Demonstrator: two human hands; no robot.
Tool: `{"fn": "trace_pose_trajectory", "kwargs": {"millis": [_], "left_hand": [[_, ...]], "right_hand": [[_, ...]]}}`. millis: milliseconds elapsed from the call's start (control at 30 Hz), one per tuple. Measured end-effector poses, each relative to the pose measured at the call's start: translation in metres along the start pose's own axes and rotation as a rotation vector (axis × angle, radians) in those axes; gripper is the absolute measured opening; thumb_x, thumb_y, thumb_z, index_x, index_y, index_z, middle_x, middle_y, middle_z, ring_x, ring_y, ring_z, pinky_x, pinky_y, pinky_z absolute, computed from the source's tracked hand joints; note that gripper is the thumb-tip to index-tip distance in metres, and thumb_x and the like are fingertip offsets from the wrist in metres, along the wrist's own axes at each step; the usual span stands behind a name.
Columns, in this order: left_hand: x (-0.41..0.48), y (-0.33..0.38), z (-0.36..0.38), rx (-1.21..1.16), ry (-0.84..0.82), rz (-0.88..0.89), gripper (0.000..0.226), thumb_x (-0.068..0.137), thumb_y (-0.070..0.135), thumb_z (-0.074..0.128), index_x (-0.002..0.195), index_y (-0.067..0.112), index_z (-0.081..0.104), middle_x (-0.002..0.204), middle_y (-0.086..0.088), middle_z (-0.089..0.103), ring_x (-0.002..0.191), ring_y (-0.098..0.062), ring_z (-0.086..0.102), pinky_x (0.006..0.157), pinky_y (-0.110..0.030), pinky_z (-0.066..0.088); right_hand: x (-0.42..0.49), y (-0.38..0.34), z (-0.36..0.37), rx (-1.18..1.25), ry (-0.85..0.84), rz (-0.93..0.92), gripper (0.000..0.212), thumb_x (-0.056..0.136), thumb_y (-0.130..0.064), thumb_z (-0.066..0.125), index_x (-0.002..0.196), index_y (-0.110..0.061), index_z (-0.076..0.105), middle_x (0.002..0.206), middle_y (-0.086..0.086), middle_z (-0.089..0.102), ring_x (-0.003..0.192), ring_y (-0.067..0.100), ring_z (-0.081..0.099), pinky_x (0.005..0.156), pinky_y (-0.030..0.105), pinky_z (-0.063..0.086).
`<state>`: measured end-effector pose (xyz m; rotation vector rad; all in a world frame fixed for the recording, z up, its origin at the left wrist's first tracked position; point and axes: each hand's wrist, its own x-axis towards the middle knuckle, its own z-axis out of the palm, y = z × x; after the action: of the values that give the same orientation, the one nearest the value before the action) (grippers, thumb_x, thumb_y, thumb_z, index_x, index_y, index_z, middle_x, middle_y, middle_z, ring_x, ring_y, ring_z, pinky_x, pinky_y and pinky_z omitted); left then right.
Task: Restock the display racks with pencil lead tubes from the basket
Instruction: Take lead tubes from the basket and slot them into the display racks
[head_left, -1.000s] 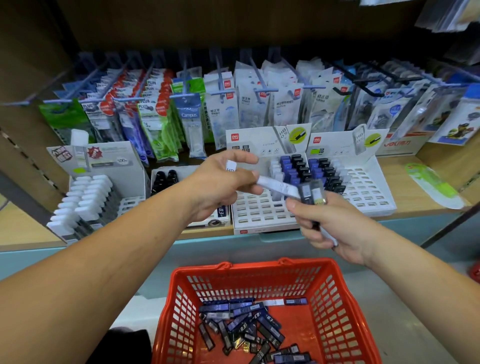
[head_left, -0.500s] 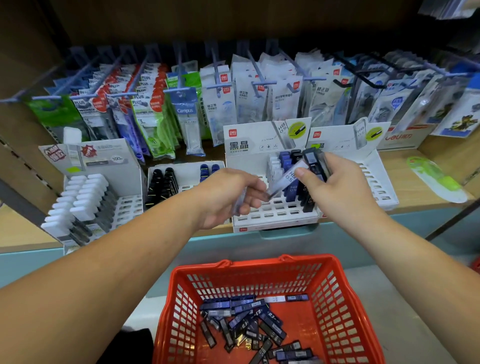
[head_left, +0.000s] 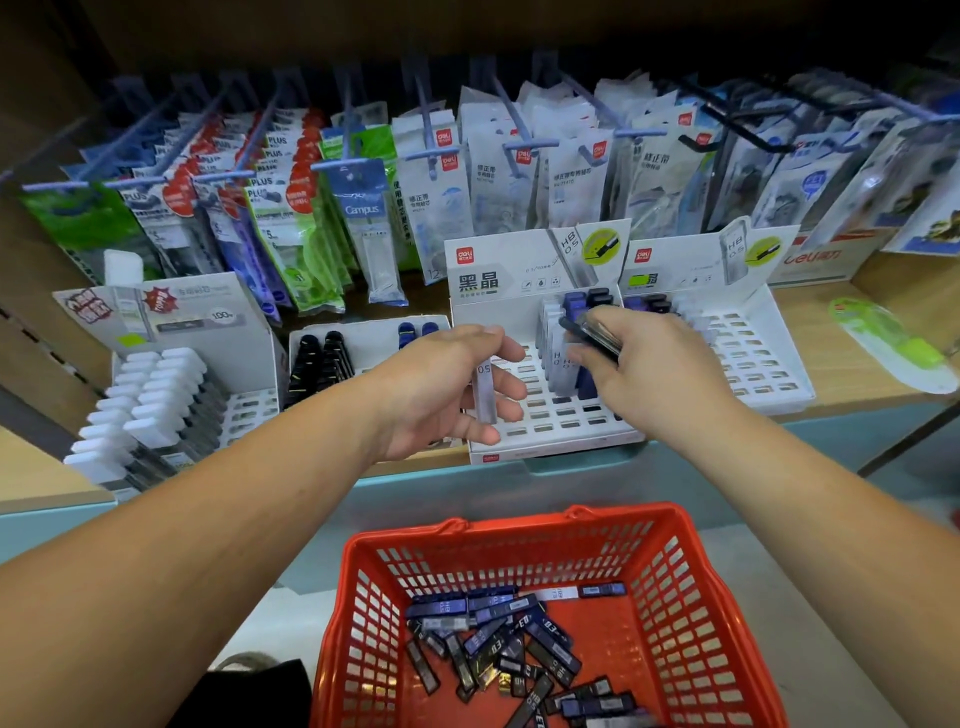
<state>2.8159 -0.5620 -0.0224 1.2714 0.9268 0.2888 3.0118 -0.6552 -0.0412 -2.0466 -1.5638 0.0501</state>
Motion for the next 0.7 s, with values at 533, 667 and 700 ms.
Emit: {"fn": "trace_pose_trajectory", "kwargs": {"millis": [533, 667, 700], "left_hand": [[-0.005, 0.001, -0.004, 0.045, 0.007, 0.045, 0.030, 0.111, 0.031, 0.041, 0.115, 0.012, 0.064, 0.082, -0.010, 0.067, 0.073, -0.025, 0.066, 0.058, -0.035, 0.053], [-0.003, 0.002, 0.005, 0.177, 0.147, 0.173, 0.026, 0.107, 0.029, 0.052, 0.100, 0.013, 0.071, 0.063, 0.001, 0.045, 0.051, -0.015, 0.044, 0.054, -0.030, 0.049], [-0.004, 0.004, 0.009, 0.182, 0.155, 0.206, 0.029, 0.106, 0.035, 0.054, 0.095, 0.014, 0.071, 0.059, 0.004, 0.039, 0.048, -0.013, 0.038, 0.050, -0.029, 0.045]], "right_hand": [[0.004, -0.004, -0.005, -0.203, -0.122, -0.036, 0.006, 0.095, -0.029, 0.068, 0.094, -0.035, 0.066, 0.089, -0.008, 0.048, 0.094, 0.025, 0.058, 0.065, 0.032, 0.035], [0.004, -0.016, -0.016, -0.212, -0.106, -0.004, 0.009, 0.099, -0.039, 0.062, 0.095, -0.032, 0.062, 0.084, -0.007, 0.056, 0.089, 0.026, 0.056, 0.066, 0.034, 0.034], [0.003, -0.021, -0.019, -0.231, -0.096, -0.019, 0.011, 0.099, -0.038, 0.061, 0.092, -0.030, 0.058, 0.079, -0.006, 0.056, 0.088, 0.029, 0.058, 0.064, 0.034, 0.035]]}}
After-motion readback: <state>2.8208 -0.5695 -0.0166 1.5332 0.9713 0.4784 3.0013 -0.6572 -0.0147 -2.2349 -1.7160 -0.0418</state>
